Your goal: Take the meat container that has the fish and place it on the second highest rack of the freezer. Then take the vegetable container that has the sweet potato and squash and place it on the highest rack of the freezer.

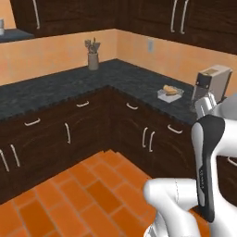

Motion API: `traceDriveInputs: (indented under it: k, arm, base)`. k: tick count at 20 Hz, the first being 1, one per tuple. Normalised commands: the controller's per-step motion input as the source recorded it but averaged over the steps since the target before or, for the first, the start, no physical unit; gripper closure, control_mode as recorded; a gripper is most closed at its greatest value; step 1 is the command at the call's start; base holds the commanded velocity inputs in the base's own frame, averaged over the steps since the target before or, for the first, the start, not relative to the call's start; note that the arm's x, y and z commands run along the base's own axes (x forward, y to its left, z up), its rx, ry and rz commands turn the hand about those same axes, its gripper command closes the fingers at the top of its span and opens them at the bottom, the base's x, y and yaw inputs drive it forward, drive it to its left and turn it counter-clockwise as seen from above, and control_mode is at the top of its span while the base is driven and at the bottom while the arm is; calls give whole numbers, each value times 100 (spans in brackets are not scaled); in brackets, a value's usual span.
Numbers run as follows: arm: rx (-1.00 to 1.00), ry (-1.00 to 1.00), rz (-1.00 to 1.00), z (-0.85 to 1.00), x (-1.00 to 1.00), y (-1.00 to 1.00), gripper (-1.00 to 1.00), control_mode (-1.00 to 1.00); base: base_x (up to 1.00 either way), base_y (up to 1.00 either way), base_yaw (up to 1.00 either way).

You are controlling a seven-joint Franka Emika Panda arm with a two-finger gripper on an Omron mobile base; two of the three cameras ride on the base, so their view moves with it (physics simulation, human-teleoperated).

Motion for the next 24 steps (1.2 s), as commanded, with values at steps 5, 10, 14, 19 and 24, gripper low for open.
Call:
traceDriveInputs:
  k: [5,10,14,19,24]
  arm:
    - [0,0,0,0,0,0,-100,100]
    - [0,0,0,0,0,0,-100,100]
    - [0,0,0,0,0,0,-100,100]
    - [0,0,0,0,0,0,-100,100]
    - [0,0,0,0,0,0,-100,100]
  base:
    - [100,69,-42]
    - [100,81,-47]
    - [94,80,-62]
    - [73,69,-73]
    - [60,50,-73]
